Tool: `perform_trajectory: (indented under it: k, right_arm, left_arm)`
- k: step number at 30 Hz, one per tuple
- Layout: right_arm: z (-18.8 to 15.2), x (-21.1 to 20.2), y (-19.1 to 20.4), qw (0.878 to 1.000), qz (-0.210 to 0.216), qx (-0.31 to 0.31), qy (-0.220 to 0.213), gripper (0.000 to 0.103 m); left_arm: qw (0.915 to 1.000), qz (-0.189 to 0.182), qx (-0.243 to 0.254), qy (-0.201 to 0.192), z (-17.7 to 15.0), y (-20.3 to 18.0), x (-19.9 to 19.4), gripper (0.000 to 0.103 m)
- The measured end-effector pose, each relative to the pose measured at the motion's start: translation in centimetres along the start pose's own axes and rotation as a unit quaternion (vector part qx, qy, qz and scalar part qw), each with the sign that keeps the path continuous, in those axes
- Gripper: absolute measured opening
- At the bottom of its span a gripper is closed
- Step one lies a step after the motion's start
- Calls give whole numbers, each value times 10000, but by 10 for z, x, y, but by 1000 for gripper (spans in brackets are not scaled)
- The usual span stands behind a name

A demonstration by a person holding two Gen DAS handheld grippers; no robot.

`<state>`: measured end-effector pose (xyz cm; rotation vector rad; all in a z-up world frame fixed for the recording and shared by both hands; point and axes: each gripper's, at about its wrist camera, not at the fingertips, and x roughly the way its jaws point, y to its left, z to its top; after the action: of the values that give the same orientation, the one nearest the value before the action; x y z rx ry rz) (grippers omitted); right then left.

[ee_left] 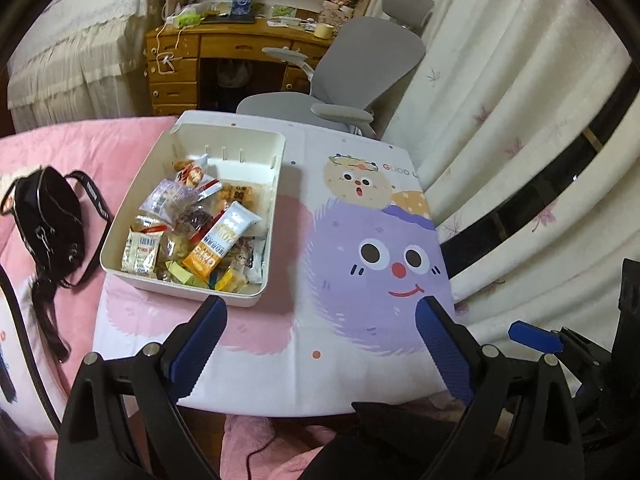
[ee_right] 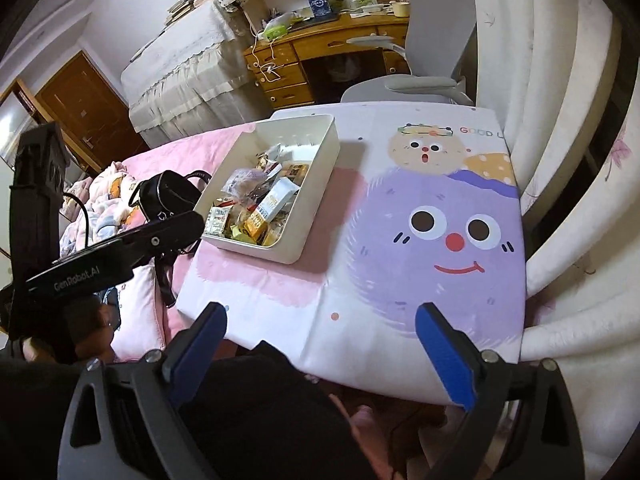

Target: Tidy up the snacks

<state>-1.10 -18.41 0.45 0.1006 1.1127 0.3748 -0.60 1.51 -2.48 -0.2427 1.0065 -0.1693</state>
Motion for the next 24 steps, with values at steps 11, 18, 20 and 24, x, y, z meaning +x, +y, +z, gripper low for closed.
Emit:
perform_trajectory:
  k: [11, 18, 20, 24]
  right_arm:
    - [-12, -16, -18, 9977, -572, 300, -209, 96]
    - [-11, -20, -21, 9957, -767, 261, -441, 103]
    - [-9, -20, -23, 9953, -800, 267, -479, 103]
    - [-7, -19, -27, 9945, -833, 328, -540, 103]
  left_arm:
    - [9966, 758, 65, -303, -7, -28, -3, 100]
    - [9917, 1130, 389, -478, -9, -46, -5, 102]
    - [9908, 1182, 418, -507, -8, -48, -6, 102]
    - [9885, 1356, 346, -576, -6, -46, -8, 102]
